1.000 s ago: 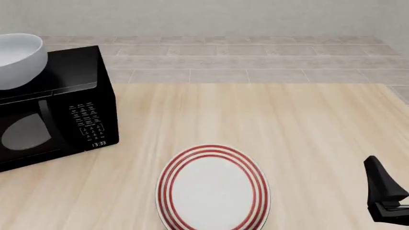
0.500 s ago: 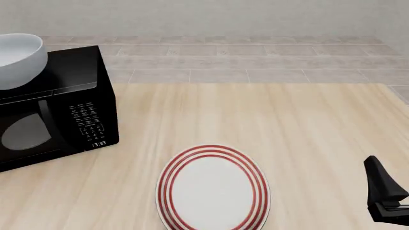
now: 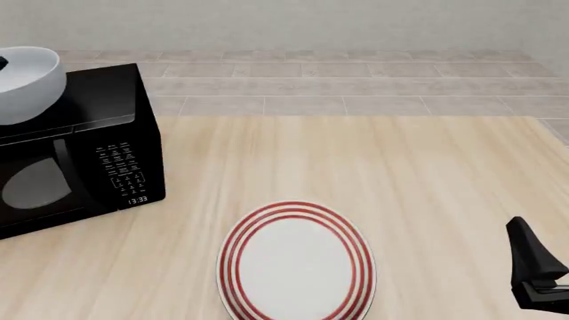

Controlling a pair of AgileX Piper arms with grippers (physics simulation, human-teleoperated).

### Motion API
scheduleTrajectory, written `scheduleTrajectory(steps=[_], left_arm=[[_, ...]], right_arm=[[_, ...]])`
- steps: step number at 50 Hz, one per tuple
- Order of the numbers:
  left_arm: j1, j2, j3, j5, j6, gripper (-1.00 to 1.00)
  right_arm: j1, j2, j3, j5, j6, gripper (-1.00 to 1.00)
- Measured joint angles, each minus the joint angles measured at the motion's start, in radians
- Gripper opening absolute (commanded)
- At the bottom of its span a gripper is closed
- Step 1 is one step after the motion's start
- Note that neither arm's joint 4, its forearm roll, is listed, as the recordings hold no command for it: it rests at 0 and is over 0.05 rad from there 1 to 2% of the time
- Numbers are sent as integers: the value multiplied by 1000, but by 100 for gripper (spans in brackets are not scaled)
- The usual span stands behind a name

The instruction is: Pick up the white bowl and put it on the plate.

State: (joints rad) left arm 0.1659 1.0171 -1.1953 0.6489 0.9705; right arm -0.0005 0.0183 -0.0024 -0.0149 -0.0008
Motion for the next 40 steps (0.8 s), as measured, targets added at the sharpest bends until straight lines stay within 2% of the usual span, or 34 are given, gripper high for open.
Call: scheduleTrajectory(steps=[40], left_arm=[[53,164,78,-187,4,100]], right_arm=[[0,0,0,0,0,100]])
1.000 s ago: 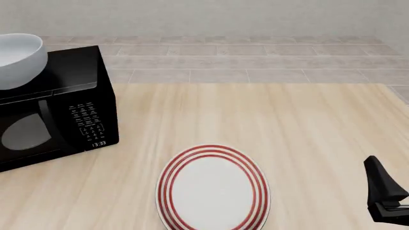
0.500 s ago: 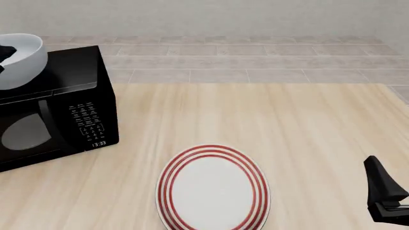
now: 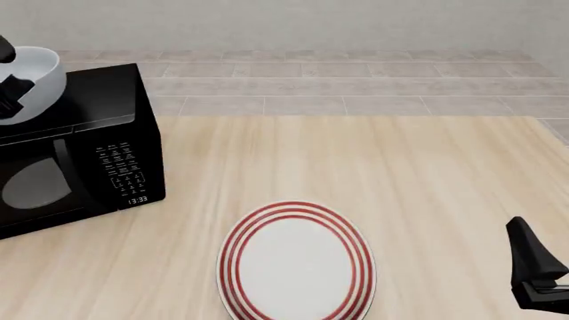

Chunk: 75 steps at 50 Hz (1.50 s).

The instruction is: Pick up the white bowl and put it on the plate.

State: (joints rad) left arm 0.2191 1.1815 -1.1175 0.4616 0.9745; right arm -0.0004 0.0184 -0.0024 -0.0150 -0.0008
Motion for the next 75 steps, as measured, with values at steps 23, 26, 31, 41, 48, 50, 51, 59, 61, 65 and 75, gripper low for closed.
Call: scheduleTrajectory(steps=[23,26,31,41,48,50,51,59,61,65,75], left_arm=[[11,53,22,-42,-11,100],[14,60,22,-46,-12,100],[17,71,24,-53,-14,100],[26,93,31,-68,-18,100],[31,105,38,-77,-22,100],[33,108,40,-80,-23,100],[33,110,41,-81,-23,100],[39,125,45,-90,-28,100],[41,129,46,-92,-28,100],[44,136,50,-99,-29,100],[52,156,56,-113,-32,100]], right_arm=[[0,0,0,0,0,100],[0,0,0,0,0,100],[0,0,0,0,0,100],[0,0,0,0,0,100],[0,0,0,0,0,100],[0,0,0,0,0,100],[0,0,0,0,0,100],[0,0,0,0,0,100],[0,0,0,0,0,100],[0,0,0,0,0,100],[0,0,0,0,0,100]])
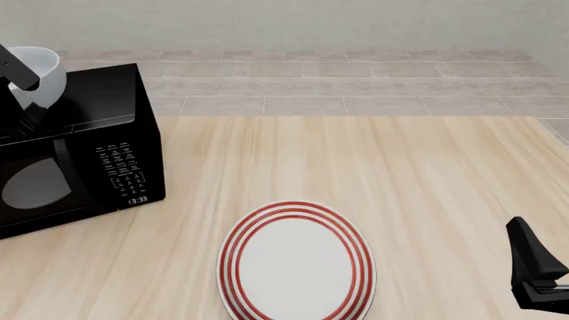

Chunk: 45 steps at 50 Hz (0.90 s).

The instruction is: Pick up the white bowl and put it on the plate.

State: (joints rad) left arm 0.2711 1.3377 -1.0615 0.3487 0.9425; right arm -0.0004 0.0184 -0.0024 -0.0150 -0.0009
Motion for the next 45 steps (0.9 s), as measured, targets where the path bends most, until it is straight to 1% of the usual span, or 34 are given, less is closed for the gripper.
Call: scheduleTrajectory(steps=[7,8,31,45], left_arm=[[4,10,0,-5,0,100],[4,11,0,-5,1,-100],[12,0,-17,25,9,-100],[5,-51,-49,81,19,-100]], right_arm=[[0,0,0,0,0,100],[0,0,0,0,0,100],[0,0,0,0,0,100],[0,0,0,0,0,100]])
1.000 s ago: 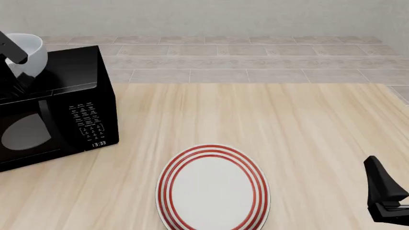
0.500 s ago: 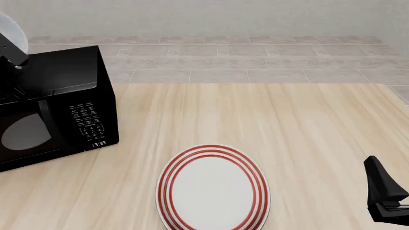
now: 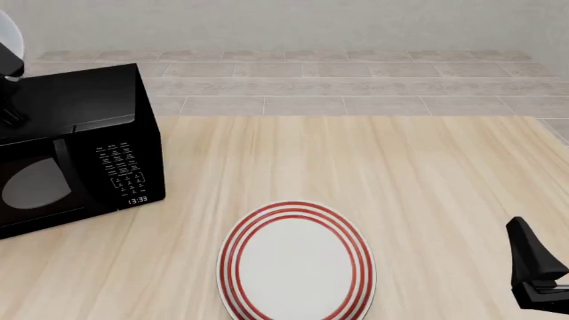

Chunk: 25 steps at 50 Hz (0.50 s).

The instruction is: Pick up the white bowl and put it on the plate.

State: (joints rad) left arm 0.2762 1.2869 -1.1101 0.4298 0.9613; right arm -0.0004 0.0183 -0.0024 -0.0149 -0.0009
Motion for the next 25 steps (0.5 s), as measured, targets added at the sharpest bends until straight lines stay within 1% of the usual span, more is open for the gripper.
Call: scheduleTrajectory(steps=[13,25], left_arm=[[-41,-82,-28,80,-19,-100],[-131,-185,-47,177,-61,-100]], right_arm=[[0,0,0,0,0,100],[0,0,0,0,0,100]])
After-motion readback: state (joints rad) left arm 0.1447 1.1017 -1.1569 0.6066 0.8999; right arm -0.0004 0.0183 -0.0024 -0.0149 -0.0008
